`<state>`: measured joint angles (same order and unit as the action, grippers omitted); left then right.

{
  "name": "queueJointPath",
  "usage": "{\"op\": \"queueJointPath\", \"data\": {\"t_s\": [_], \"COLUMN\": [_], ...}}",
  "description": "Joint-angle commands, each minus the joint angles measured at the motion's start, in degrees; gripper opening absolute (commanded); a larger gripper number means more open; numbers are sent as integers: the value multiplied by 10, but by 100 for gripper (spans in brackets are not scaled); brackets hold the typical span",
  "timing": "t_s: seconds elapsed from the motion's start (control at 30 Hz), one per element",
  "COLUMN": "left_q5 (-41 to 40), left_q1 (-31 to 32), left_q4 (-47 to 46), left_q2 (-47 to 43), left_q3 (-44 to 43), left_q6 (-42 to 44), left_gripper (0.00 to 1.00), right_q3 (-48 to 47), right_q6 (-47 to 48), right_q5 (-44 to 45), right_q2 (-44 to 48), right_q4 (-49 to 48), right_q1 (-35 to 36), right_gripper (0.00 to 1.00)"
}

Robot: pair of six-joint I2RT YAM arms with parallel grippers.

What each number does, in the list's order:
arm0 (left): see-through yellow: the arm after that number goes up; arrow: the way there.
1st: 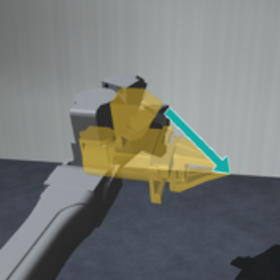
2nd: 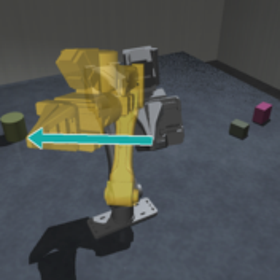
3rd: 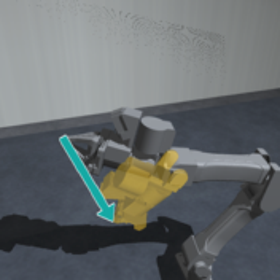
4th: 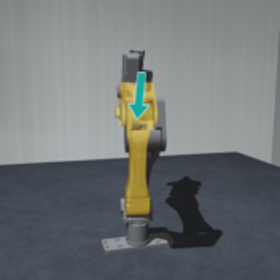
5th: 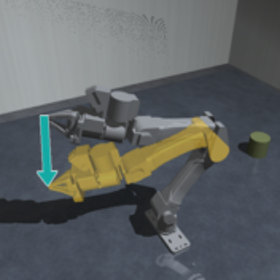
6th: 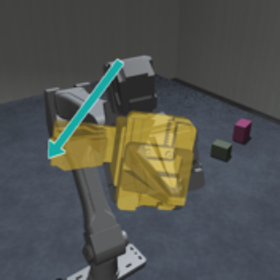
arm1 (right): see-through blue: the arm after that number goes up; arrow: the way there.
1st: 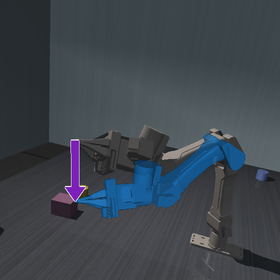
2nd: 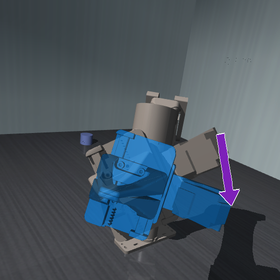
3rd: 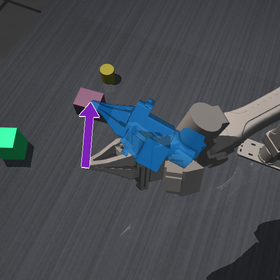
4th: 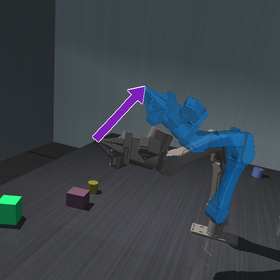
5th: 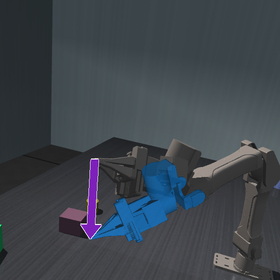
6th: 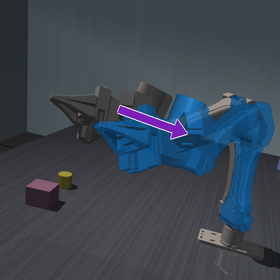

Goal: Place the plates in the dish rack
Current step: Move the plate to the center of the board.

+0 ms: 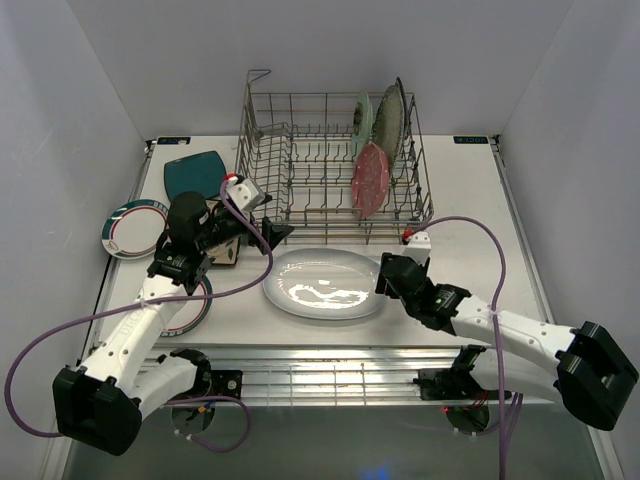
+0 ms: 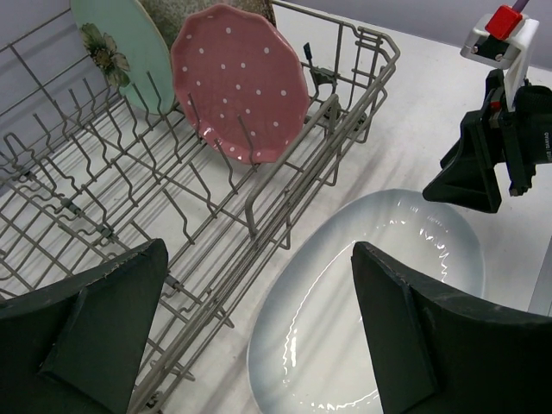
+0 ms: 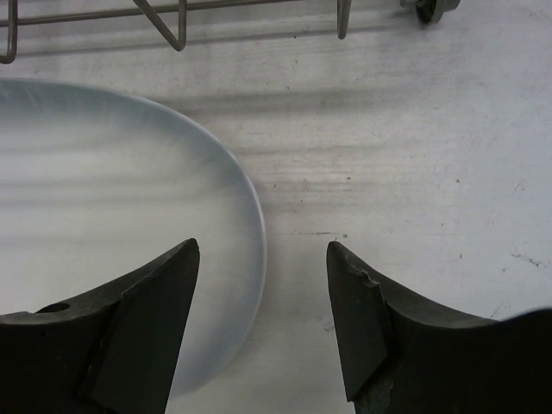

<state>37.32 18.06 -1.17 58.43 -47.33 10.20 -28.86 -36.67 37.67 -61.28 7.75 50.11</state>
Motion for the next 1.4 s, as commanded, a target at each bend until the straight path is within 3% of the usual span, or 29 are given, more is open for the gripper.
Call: {"op": "queueJointPath", "data": {"t_s": [0.0,0.17,0.37,0.7,1.13,1.37], "left_q5": [29,51,20,-155,-177,-288], "left_q1": [-3,-3,21,176,295,392], "left_q4": [8,34,38,-11,36,49], "left_q2": [-31,-40,-39,-48,-73,-6], "left_q3": [5,3,4,45,113,118], "left_q6": [32,46,55,150,289,326], "left_gripper": [98,98,98,98,98,98], "right_q3": [21,57,129,159,163,145], "right_q6": [-39,-83,-140,-186,-212,-213], "right_q5": [-22,-64,-94,-119,-100,-89], "right_q2": [32,74,126,160,152,114], "right_q4": [5,-19,-77,-114,-120,-121], "right_q1": [-3,-3,-3,-3,-3,-3], "right_gripper": [67,68,65,58,53,53]}}
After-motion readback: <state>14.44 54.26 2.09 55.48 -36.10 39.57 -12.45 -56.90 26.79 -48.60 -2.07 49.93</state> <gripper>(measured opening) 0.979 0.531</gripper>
